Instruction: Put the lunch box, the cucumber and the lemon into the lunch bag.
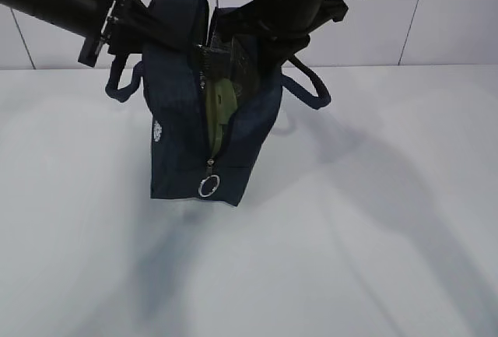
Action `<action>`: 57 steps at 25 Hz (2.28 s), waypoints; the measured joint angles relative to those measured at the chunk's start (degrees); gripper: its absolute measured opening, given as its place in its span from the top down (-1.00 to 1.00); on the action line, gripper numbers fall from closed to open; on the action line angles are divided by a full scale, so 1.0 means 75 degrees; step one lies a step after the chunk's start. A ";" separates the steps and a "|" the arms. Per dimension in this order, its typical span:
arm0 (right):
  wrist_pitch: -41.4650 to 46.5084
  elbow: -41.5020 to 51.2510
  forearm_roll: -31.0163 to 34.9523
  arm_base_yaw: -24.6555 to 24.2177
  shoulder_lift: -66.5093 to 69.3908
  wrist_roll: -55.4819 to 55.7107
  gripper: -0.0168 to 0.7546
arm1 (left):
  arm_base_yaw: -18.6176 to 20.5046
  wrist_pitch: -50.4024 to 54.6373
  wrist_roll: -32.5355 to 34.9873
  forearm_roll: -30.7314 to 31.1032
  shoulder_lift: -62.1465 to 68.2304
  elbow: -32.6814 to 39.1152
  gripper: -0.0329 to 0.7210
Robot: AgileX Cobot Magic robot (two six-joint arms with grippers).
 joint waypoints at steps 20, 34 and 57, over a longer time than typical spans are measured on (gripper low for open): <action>-0.0076 0.1279 -0.0739 -0.0011 -0.0543 0.0228 0.95 | -0.0436 -0.0031 -0.0306 -0.0641 0.1078 0.0000 0.93; -0.0175 0.1279 -0.0727 -0.0011 -0.0595 0.0228 -0.14 | -0.0267 0.0125 -0.0306 -0.0566 0.1064 0.0000 -0.03; -0.0146 0.1279 -0.0361 -0.0011 -0.3070 0.0172 -0.20 | 0.0203 0.0297 -0.0547 0.1985 -0.1852 0.0000 0.16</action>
